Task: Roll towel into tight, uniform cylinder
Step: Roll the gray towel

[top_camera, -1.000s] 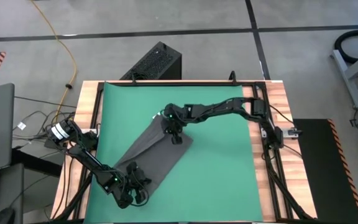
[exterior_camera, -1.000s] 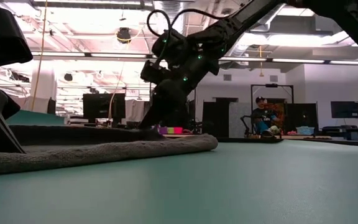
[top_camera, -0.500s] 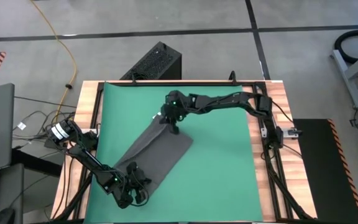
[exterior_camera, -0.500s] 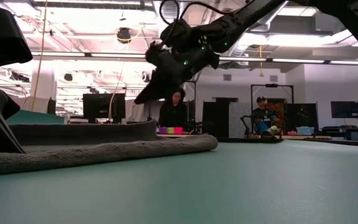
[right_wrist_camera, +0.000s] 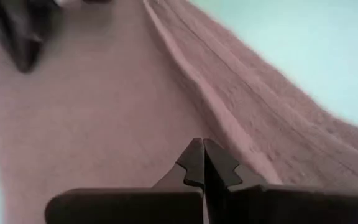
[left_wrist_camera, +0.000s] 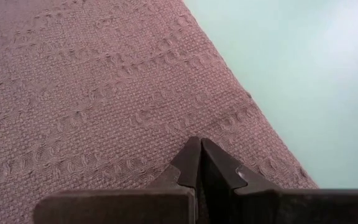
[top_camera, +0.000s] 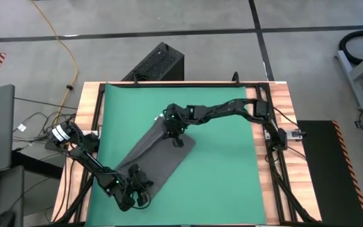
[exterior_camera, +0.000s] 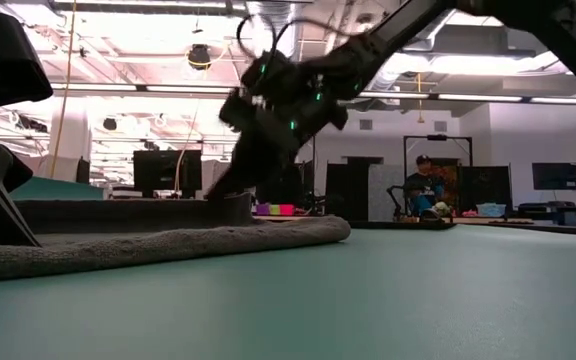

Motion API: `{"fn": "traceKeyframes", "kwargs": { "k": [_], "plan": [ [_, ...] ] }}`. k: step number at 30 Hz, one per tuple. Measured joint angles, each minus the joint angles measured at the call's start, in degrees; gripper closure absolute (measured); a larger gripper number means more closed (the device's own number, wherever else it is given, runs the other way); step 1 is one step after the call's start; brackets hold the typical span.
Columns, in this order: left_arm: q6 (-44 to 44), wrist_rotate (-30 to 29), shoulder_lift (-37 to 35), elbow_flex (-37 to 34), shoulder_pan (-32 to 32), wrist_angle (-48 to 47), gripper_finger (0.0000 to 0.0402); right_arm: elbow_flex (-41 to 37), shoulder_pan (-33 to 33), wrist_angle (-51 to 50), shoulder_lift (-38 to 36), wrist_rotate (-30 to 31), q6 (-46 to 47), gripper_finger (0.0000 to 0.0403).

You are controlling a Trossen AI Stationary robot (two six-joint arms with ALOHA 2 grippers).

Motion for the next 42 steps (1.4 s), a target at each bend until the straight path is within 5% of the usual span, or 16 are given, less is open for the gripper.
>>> {"fn": "traceKeyframes", "kwargs": {
  "k": [11, 21, 26, 35, 42],
  "plan": [
    [-0.22, 0.34, -0.02, 0.00, 0.02, 0.09, 0.0401, 10.92, -4.08, -0.40, 10.06, 4.35, 5.79, 0.0388],
    [-0.23, 0.57, -1.01, 0.00, 0.04, -0.33, 0.0401, 22.92, -5.19, -8.54, 9.41, 4.76, 5.45, 0.0388],
    [-0.09, 0.69, -1.90, 0.00, 0.67, -1.17, 0.0401, 23.91, -4.51, -13.65, 1.06, 0.77, 4.24, 0.0388],
    [6.77, 0.72, -1.86, -2.01, 5.86, 5.30, 0.0402, 23.89, 2.23, -37.63, -21.22, 0.46, 3.74, 0.0388],
    [30.06, 7.65, -1.71, -2.86, 14.90, 20.90, 0.0401, 19.39, 13.57, -49.11, -32.17, 19.64, 14.36, 0.0388]
  ]
}}
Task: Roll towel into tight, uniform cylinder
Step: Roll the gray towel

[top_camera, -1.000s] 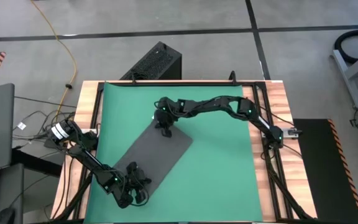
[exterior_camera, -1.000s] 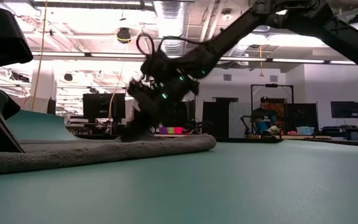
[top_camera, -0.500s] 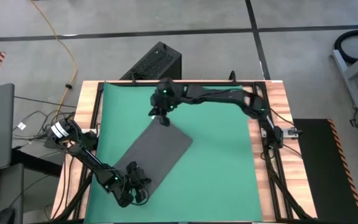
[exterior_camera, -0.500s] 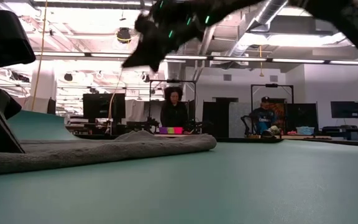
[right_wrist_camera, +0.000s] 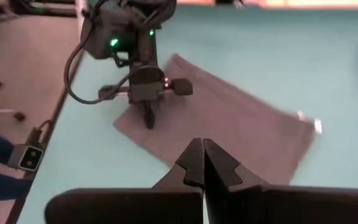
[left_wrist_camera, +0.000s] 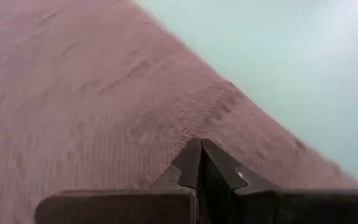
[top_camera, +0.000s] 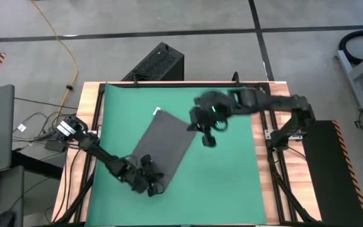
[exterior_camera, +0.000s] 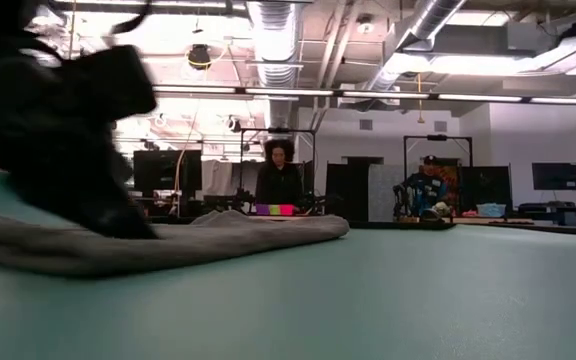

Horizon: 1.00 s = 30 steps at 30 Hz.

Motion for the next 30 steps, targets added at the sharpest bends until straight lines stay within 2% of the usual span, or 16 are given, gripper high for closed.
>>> {"fn": "traceKeyframes", "kwargs": {
  "k": [4, 8, 11, 15, 16, 18, 20, 23, 26, 30],
  "plan": [
    [14.10, 8.92, 0.31, -0.02, 5.72, 9.95, 0.0402, -5.60, 9.18, -1.89, -4.63, 9.07, 11.69, 0.0388],
    [22.43, 16.66, 0.31, 0.05, 11.15, 21.10, 0.0401, -14.63, 20.87, 0.76, -6.93, 20.65, 23.78, 0.0388],
    [21.89, 20.88, 0.27, 1.90, 15.10, 26.03, 0.0401, -22.16, 29.67, 4.50, -8.52, 30.67, 33.12, 0.0388],
    [16.58, 29.64, -1.25, 6.41, 18.22, 25.09, 0.0401, -30.17, 37.47, 10.91, -8.88, 41.24, 40.19, 0.0388],
    [15.97, 29.98, -2.67, 7.39, 18.24, 23.25, 0.0401, -31.86, 38.10, 12.91, -8.26, 42.82, 40.85, 0.0388],
    [15.89, 26.38, -7.02, 9.95, 17.53, 13.36, 0.0401, -34.98, 38.21, 16.96, -6.93, 44.61, 41.38, 0.0388],
    [15.56, 18.66, -12.67, 13.08, 16.05, -3.32, 0.0402, -38.18, 37.42, 23.22, -5.27, 45.28, 41.08, 0.0388],
    [13.67, 10.20, -20.09, 15.49, 12.92, -22.30, 0.0401, -43.12, 35.58, 38.43, -1.58, 44.98, 37.29, 0.0388],
    [9.29, 4.83, -26.95, 12.42, 7.28, -26.12, 0.0401, -46.16, 33.41, 57.85, 3.56, 42.65, 30.28, 0.0390],
    [-2.09, -4.28, -33.68, 3.38, -2.78, -26.25, 0.0401, -46.35, 29.78, 78.30, 12.79, 35.70, 24.69, 0.0390]
  ]
}}
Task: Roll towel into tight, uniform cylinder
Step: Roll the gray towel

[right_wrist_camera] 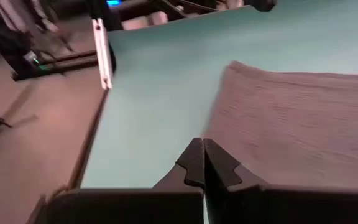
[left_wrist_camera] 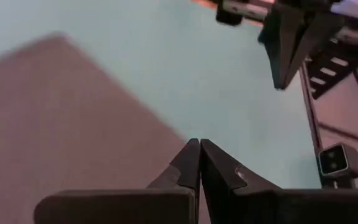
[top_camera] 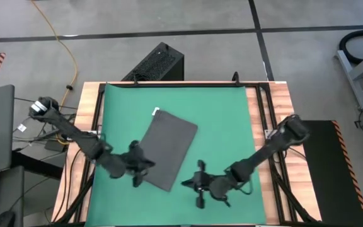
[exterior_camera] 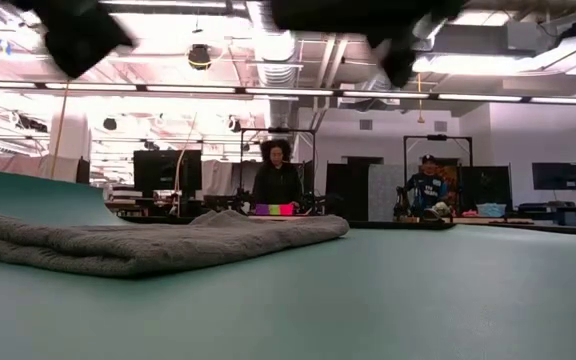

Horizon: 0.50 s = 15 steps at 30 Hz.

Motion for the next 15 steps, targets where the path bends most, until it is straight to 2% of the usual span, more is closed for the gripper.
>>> {"fn": "traceKeyframes", "kwargs": {
  "k": [3, 5, 8, 11, 15],
  "plan": [
    [-9.66, -9.68, -1.61, -6.79, -7.41, -0.49, 0.0401, 2.48, -2.89, 7.72, 6.56, -2.82, 1.04, 0.0391],
    [-14.74, -12.06, -1.59, -10.28, -10.07, -0.38, 0.0402, 5.70, -4.81, 7.81, 10.58, -4.25, 3.19, 0.0391],
    [-19.36, -13.21, -0.96, -14.29, -11.71, -0.75, 0.0401, 11.17, -7.24, 7.06, 16.54, -8.22, 5.02, 0.0391],
    [-20.27, -12.72, -0.99, -16.72, -11.82, -0.58, 0.0401, 17.79, -9.21, 6.13, 21.38, -12.25, 5.65, 0.0392],
    [-21.31, -11.28, -0.99, -19.78, -13.14, 0.56, 0.0401, 25.28, -10.54, -1.75, 25.62, -13.64, 8.01, 0.0392]
  ]
}}
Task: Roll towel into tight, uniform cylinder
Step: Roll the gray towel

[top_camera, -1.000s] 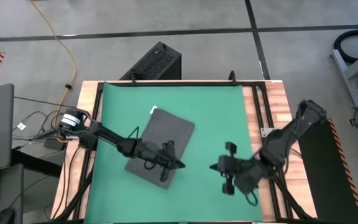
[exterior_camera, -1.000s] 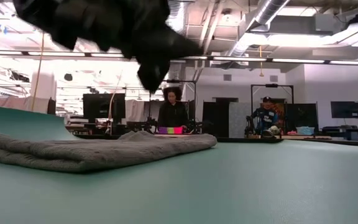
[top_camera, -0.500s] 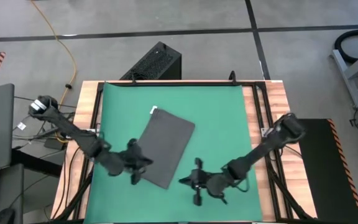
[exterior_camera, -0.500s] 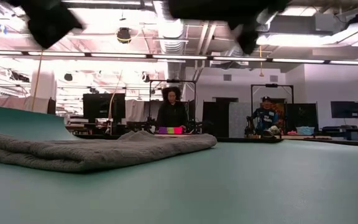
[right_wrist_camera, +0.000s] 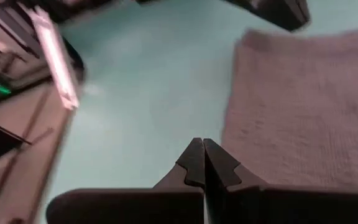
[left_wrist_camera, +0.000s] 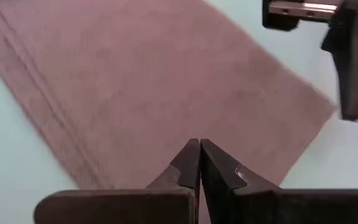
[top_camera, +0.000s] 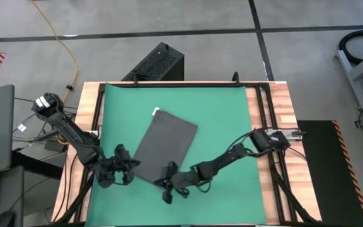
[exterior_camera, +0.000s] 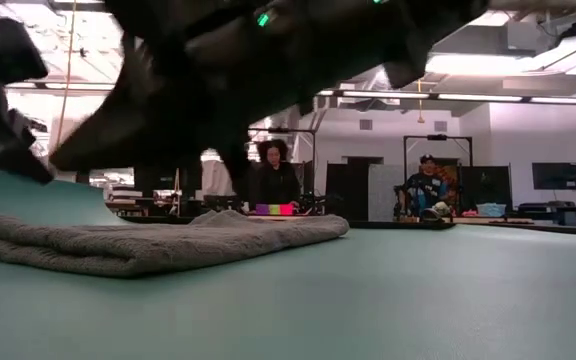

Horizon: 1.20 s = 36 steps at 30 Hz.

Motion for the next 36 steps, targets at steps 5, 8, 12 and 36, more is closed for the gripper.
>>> {"fn": "traceKeyframes", "kwargs": {
  "k": [5, 8, 12, 36],
  "plan": [
    [-3.38, 0.06, 0.00, -4.06, -4.00, 5.56, 0.0401, 3.00, 0.08, -5.28, 1.18, 0.08, 0.92, 0.0392],
    [-3.91, 0.22, 0.00, -5.71, -5.34, 6.46, 0.0401, 2.72, 0.31, -8.65, 1.07, 0.30, 2.86, 0.0392],
    [-5.67, 0.98, 0.02, -7.95, -5.26, 6.47, 0.0401, 2.62, 0.55, -14.40, 1.20, 0.26, 4.31, 0.0392],
    [0.94, 4.80, 19.00, -4.15, -5.22, 33.57, 0.0401, 2.88, 7.77, -36.82, 0.32, 1.35, 26.97, 0.0392]
  ]
}}
